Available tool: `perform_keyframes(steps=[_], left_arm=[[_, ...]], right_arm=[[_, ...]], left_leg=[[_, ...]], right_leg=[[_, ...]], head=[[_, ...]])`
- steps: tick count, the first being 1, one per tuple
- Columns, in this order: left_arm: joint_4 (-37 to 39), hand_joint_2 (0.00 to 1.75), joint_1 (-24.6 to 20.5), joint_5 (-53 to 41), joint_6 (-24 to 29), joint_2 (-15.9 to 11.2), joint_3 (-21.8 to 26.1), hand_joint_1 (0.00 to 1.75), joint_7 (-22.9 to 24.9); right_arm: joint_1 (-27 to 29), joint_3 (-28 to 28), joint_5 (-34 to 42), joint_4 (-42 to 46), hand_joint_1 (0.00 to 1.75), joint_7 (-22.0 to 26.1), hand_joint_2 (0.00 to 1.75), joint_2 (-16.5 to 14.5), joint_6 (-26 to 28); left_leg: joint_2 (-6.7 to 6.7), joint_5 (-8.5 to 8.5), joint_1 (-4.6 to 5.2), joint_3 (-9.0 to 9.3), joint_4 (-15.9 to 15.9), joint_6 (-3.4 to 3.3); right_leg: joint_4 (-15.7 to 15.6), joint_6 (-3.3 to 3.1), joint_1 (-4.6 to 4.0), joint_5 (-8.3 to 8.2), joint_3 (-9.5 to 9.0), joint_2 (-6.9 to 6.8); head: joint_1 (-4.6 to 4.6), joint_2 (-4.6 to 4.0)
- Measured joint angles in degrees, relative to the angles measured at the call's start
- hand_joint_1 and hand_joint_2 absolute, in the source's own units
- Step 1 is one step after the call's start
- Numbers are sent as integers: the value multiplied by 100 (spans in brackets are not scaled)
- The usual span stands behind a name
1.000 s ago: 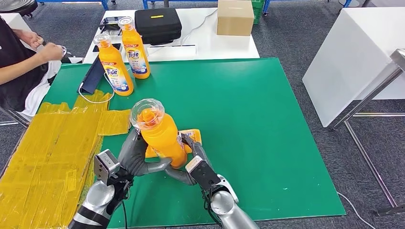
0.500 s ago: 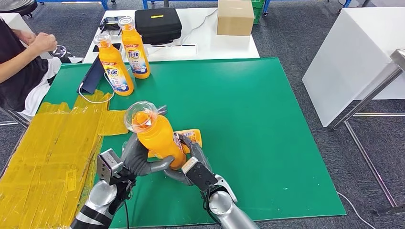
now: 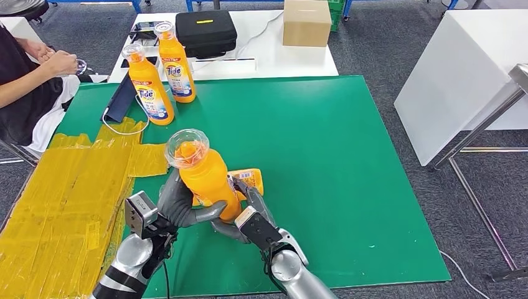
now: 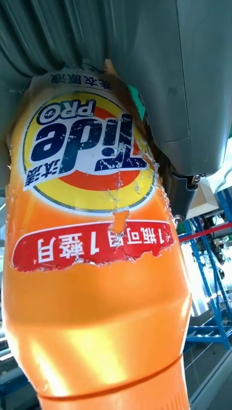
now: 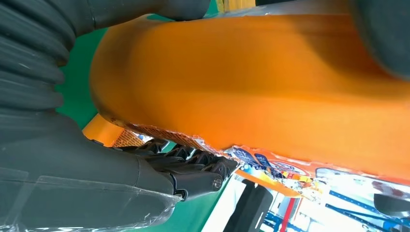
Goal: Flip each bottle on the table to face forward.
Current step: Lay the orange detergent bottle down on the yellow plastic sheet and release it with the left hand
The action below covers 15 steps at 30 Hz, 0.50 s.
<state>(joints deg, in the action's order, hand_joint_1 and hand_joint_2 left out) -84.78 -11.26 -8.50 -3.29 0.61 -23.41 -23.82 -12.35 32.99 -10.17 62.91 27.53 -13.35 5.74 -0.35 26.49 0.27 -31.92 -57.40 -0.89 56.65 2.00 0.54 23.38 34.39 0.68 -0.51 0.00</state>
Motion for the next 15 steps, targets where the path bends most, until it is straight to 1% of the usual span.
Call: perform_keyframes(steps=[2, 3, 4, 7, 9, 13, 15], left_arm=[[6, 175, -8, 42, -1, 1, -2, 175, 0], [7, 175, -13, 52, 2, 0, -3, 175, 0], [6, 175, -20, 56, 10, -1, -3, 175, 0], [-3, 175, -39, 31, 126, -10, 7, 175, 5], [-44, 175, -40, -233, 439, -32, 42, 175, 13], [-202, 175, -38, -1539, 1577, -141, 176, 175, 148], [-262, 175, -29, -2346, 2146, -180, 242, 175, 360]], right_arm=[[2, 2, 13, -2, 51, 21, 175, 0, 38], [4, 2, 19, -2, 11, 37, 175, 1, 62], [7, 2, 25, -2, 0, 55, 175, 1, 84], [45, -4, 51, 79, 0, 114, 175, 10, 179], [138, -28, 57, 322, 0, 155, 175, 42, 279], [342, -101, -12, 1103, 0, 160, 175, 191, 420], [425, -134, -76, 1442, 0, 198, 175, 262, 468]], left_leg=[[0, 0, 0, 0, 0, 0], [0, 0, 0, 0, 0, 0], [0, 0, 0, 0, 0, 0], [-1, 0, 0, 0, 0, 0], [-1, 0, 0, -1, 0, 0], [2, 0, 0, -1, 0, 0], [0, 0, 0, -2, 0, 0]], right_leg=[[0, 0, 0, 0, 0, 0], [0, 0, 0, 0, 0, 0], [0, 0, 0, 0, 0, 0], [0, 0, 0, 0, 0, 0], [0, 0, 0, 0, 0, 0], [0, 0, 0, 0, 2, 0], [0, 0, 0, 0, 2, 0]], head=[[1, 0], [1, 0], [1, 0], [0, 0], [0, 0], [1, 0], [1, 0]])
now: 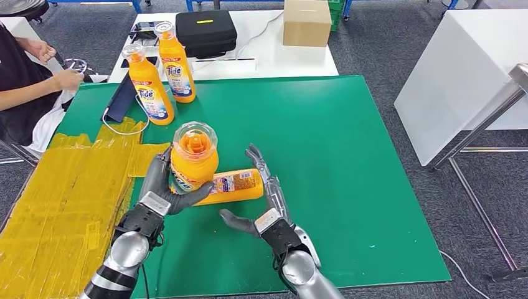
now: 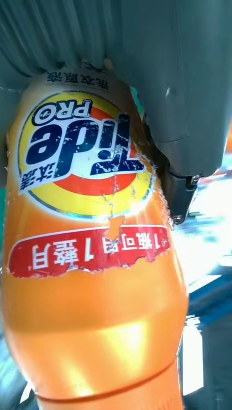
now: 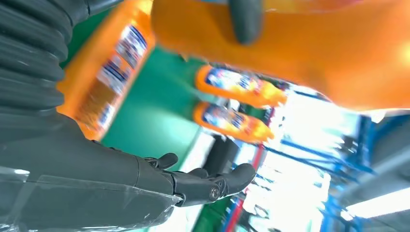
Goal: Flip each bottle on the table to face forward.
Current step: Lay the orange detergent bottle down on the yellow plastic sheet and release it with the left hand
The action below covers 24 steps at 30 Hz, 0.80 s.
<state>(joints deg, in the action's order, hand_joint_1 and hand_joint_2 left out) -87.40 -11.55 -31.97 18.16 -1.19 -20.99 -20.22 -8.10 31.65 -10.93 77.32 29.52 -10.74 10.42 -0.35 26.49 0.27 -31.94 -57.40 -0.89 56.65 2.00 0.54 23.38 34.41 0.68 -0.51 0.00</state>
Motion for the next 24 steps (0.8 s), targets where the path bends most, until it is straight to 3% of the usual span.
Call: perform_keyframes(steps=[4, 8, 14, 24], left_arm=[[-77, 175, 33, -2151, 998, -125, 229, 175, 834], [-79, 175, 33, -3816, 1289, -293, 574, 175, 1674], [293, 175, -215, -4873, 611, -567, 802, 175, 2389], [1587, 175, -894, -5144, -396, -832, 844, 175, 3040]], right_arm=[[238, -89, -136, 846, 0, 104, 175, 163, 164], [424, -221, -177, 1613, 0, 107, 175, 323, 294], [544, -402, -144, 2289, 0, 93, 175, 450, 458], [681, -637, -123, 2750, 0, 86, 175, 526, 522]], left_leg=[[1, 0, 0, -2, 0, 0], [2, 0, 0, -1, 0, 0], [3, -1, 0, 0, 0, 0], [5, -2, 0, -2, 0, 1]], right_leg=[[0, 0, 0, 0, 1, 0], [0, 0, 0, 0, 4, 0], [0, -2, 0, -2, 4, 3], [0, -2, 0, -3, 6, 4]], head=[[0, 0], [0, 0], [0, 0], [-1, 0]])
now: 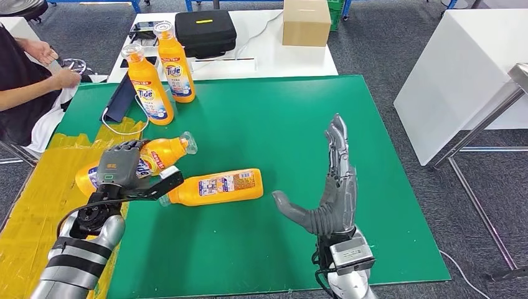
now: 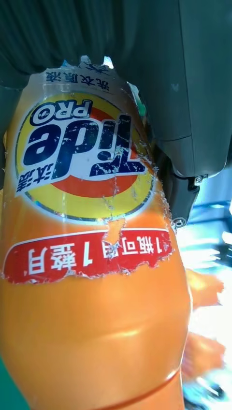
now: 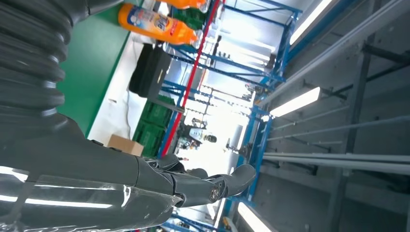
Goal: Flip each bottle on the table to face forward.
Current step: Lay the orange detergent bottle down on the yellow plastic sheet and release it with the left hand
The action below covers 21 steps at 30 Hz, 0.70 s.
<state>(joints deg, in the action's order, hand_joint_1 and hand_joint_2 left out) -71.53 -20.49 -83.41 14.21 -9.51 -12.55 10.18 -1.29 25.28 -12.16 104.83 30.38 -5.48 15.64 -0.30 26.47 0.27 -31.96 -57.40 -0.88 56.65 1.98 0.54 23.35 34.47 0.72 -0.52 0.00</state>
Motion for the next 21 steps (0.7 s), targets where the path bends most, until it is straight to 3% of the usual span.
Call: perform_keyframes(steps=[7, 11, 21], left_arm=[[1317, 175, -458, 373, -154, 1, 43, 171, -127], [1729, 175, -572, 415, -218, 30, 41, 3, -130], [2318, 175, -687, 438, -148, 132, 40, 0, -44]], right_arm=[[-5, -107, 33, 50, 0, -32, 175, -1, -71], [-12, -113, 32, 50, 0, -48, 175, -3, -96], [-48, -115, 8, 43, 0, -109, 175, -10, -166]], left_leg=[[1, -1, 0, 0, 0, 0], [0, -1, 0, -3, -1, 0], [-1, -1, 0, -3, 0, 0]], right_leg=[[1, 0, 0, 0, 0, 0], [1, 0, 0, 0, 1, 0], [1, 0, 0, 0, 1, 0]], head=[[1, 1], [1, 0], [1, 0]])
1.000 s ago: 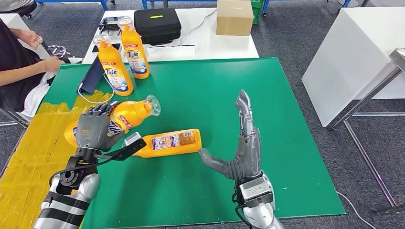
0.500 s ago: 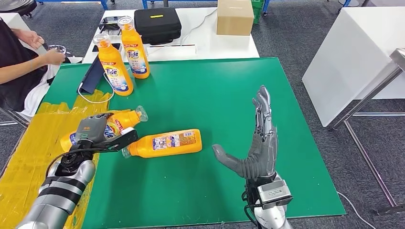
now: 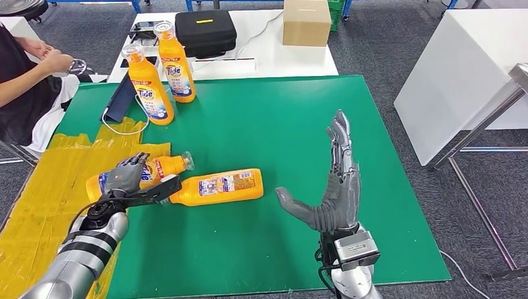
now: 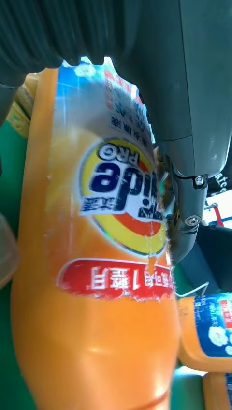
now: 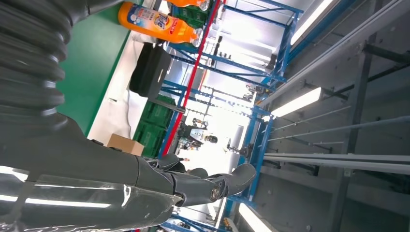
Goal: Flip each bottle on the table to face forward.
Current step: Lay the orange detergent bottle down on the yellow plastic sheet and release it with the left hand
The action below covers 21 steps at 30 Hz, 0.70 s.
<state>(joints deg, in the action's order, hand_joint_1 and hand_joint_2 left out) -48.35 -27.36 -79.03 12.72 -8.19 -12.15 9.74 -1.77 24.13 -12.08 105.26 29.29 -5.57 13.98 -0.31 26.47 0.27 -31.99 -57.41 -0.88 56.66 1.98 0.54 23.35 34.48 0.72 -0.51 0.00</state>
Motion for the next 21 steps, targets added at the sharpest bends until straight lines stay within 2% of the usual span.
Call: perform_keyframes(steps=[5, 13, 15, 18, 21], left_arm=[[140, 175, -53, 131, 72, 43, 13, 0, -80], [50, 175, 89, 712, 449, 187, 136, 0, -512], [-170, 175, 237, 1158, 823, 253, 213, 0, -903], [-794, 175, 582, 2048, 1733, 411, 383, 0, -1712], [-1385, 175, 863, 2309, 1986, 544, 491, 0, -1936]], right_arm=[[-9, -5, -22, -14, 0, -32, 175, -1, -12], [-8, -25, -44, -48, 0, -50, 175, -2, -15], [-6, -26, -62, -57, 0, -50, 175, -2, -12], [-3, -26, -104, -88, 0, -40, 175, -1, 25], [-4, -26, -132, -128, 0, -28, 175, 0, 56]], left_leg=[[-2, 0, 0, 0, 0, 0], [-1, 0, 0, -1, 0, 0], [0, 0, 0, -1, 0, 0], [-3, 1, 1, -2, 0, 0], [-8, 2, 2, -5, 0, 0]], right_leg=[[0, 0, 0, 0, -1, 0], [0, 0, 1, 0, -1, 0], [0, 0, 1, 0, 0, 0], [0, 0, 1, 1, 0, -1], [-1, 1, 2, 1, 1, -3]], head=[[1, 1], [0, 1], [-1, 1], [0, 0], [-1, 0]])
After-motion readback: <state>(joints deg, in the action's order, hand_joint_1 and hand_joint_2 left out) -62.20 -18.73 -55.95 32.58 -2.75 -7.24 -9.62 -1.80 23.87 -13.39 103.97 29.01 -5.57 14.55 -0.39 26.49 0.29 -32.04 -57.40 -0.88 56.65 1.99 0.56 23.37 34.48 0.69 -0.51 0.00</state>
